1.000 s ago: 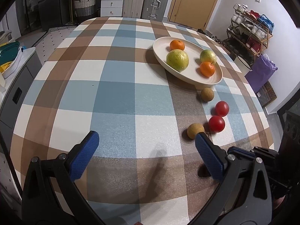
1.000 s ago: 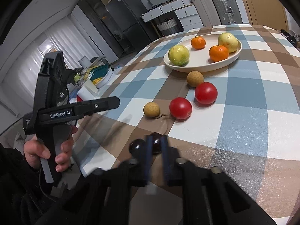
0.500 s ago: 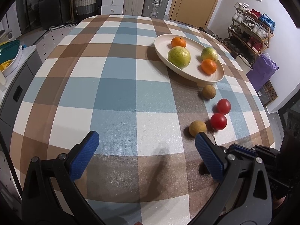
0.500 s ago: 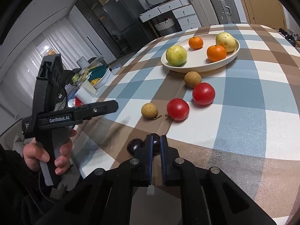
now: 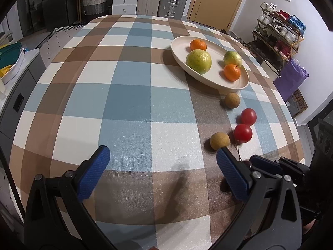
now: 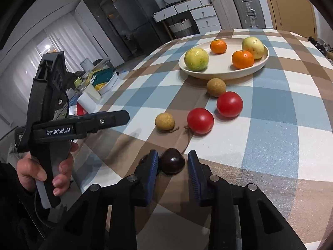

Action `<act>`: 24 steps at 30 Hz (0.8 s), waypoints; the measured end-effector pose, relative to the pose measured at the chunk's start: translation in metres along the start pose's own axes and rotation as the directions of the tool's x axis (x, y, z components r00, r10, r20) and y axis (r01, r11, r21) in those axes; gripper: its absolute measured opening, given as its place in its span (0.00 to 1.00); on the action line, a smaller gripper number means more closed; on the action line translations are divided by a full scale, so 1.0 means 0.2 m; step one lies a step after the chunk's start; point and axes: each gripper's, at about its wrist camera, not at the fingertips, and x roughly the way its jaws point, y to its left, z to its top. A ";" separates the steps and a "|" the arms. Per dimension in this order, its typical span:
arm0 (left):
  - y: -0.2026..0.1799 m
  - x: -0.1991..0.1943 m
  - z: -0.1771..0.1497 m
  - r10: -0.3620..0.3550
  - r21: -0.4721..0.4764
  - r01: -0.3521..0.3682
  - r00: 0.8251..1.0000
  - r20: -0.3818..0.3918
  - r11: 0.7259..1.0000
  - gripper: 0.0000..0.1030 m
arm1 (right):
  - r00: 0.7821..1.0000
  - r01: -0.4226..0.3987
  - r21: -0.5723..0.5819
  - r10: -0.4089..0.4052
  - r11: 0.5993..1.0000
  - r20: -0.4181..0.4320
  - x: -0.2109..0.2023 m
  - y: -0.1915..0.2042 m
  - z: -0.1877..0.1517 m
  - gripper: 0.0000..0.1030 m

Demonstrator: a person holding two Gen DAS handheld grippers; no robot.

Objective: Organize fruits
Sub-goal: 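Close the right tool on a dark purple plum and lift it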

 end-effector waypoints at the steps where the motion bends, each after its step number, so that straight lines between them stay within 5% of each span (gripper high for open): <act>1: 0.00 0.00 0.00 0.000 -0.001 0.000 1.000 -0.002 1.000 0.99 | 1.000 0.007 0.000 -0.007 1.000 0.004 0.00 0.00 0.00 0.29; 6: 0.00 0.01 0.00 -0.005 -0.003 0.005 1.000 -0.005 1.000 0.99 | 1.000 0.009 -0.038 -0.009 0.999 0.003 0.00 0.02 -0.01 0.28; 17: -0.01 0.00 0.00 -0.005 0.011 0.005 1.000 -0.006 1.000 0.99 | 0.983 -0.183 0.200 0.178 0.962 0.041 -0.02 -0.15 -0.04 0.25; 24: -0.08 -0.01 -0.02 -0.035 0.050 0.037 0.999 -0.024 0.998 0.99 | 0.983 -0.169 0.189 0.152 0.967 0.102 -0.13 -0.17 -0.02 0.25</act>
